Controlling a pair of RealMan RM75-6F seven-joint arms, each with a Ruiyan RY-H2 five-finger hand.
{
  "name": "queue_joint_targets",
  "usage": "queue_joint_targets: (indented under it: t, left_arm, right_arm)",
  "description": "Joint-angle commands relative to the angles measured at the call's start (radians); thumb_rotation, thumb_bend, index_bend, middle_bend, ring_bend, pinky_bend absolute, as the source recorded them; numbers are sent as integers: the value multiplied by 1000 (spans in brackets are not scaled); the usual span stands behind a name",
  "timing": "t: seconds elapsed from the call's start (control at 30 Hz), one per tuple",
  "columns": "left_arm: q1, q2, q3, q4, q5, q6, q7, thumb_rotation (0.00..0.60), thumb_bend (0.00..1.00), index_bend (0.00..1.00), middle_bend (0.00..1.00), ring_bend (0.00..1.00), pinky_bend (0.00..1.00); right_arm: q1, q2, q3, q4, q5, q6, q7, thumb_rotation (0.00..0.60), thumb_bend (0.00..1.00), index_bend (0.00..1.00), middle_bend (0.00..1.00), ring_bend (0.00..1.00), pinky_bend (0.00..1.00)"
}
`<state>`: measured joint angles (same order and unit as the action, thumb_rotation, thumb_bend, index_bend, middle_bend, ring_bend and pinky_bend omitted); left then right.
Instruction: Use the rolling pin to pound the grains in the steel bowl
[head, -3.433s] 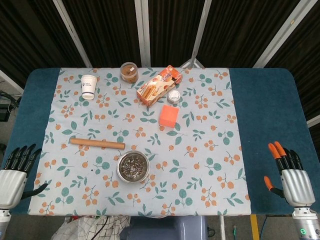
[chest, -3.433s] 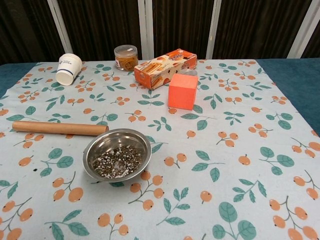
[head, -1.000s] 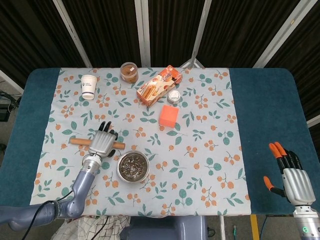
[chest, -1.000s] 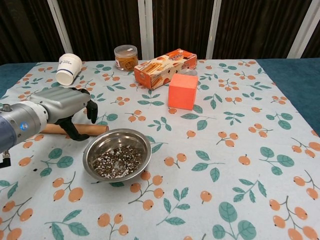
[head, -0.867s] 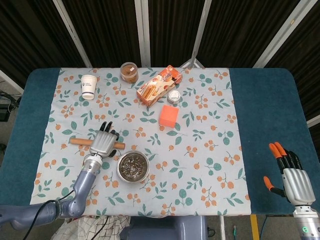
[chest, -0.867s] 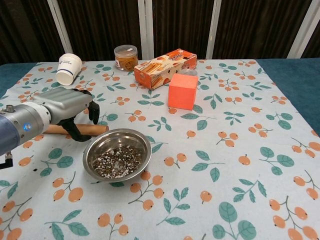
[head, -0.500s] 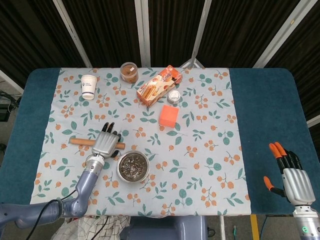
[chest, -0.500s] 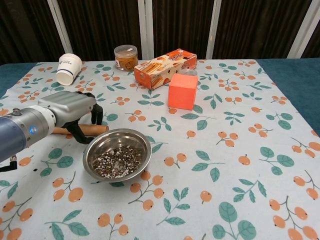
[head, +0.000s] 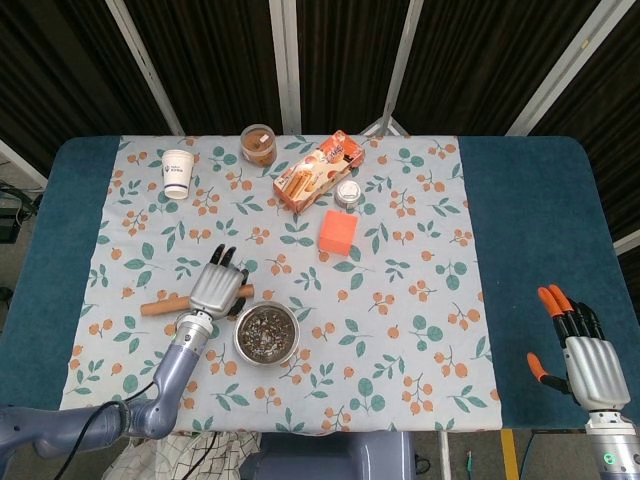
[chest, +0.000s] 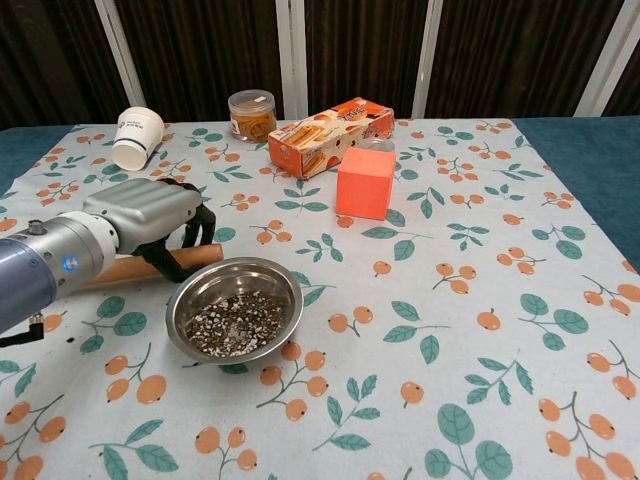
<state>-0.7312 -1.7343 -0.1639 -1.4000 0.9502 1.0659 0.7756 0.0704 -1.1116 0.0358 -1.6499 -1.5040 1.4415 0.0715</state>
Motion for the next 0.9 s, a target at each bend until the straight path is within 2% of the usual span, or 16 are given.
queue_joint_targets:
  t: [0.03, 0.4, 0.67, 0.9]
  left_arm:
    - [4, 10, 7, -9, 48, 20, -35, 600, 711, 599, 588, 92, 0]
    - [18, 79, 9, -98, 152, 67, -112, 600, 793, 619, 603, 100, 0]
    - [40, 170, -14, -274, 269, 128, -234, 600, 808, 622, 604, 109, 0]
    - [66, 242, -13, -454, 380, 171, -355, 600, 808, 622, 604, 121, 0]
  right_arm:
    - [0, 0, 0, -1, 1, 0, -1, 600, 366, 0, 0, 0, 0]
    - [-3, 0, 1, -4, 6, 1, -2, 600, 367, 0, 0, 0, 0]
    - [-4, 0, 3, -6, 9, 3, -4, 600, 367, 0, 0, 0, 0]
    - [-5, -2, 4, -5, 10, 5, -8, 600, 367, 0, 0, 0, 0]
